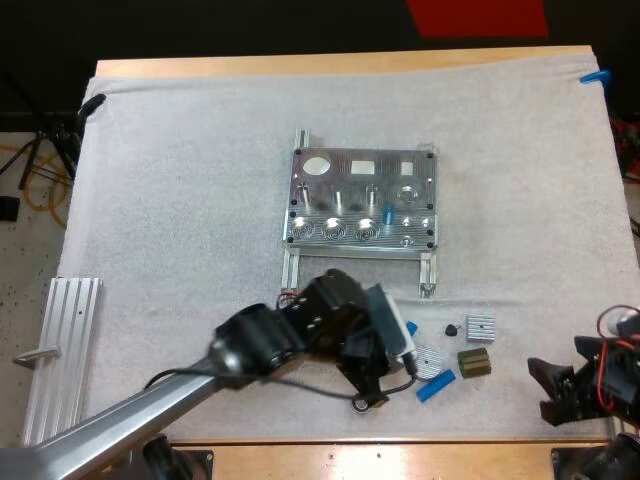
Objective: Load cells from left to right
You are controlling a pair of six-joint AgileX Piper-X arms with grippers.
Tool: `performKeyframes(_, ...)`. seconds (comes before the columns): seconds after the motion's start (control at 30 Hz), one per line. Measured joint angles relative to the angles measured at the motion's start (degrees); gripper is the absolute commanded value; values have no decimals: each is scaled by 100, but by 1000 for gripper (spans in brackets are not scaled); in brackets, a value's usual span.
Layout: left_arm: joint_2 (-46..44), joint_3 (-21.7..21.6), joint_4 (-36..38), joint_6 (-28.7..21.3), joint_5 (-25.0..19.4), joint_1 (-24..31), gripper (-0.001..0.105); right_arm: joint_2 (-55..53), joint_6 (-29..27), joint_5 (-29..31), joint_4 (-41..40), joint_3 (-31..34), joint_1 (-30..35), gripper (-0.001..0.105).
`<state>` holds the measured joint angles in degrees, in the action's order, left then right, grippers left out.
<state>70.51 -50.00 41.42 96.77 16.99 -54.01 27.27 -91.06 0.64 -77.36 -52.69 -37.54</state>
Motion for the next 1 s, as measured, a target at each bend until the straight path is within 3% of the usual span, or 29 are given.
performKeyframes(0.27,1057,0,-487,12,-164,0,52,-73,-5,0,-5,205,0,63)
performKeyframes(0.43,1557,-100,-558,37,-552,0,52,-73,-5,0,-5,232,0,63)
performKeyframes(0.63,2122,-591,-550,159,-626,0,35,-73,-5,0,-5,232,0,63)
performKeyframes(0.8,2474,-967,-438,459,-634,0,35,-73,-5,0,-5,232,0,63)
performKeyframes(1.0,2773,-1065,-138,791,-705,0,35,-73,16,0,-5,232,0,63)
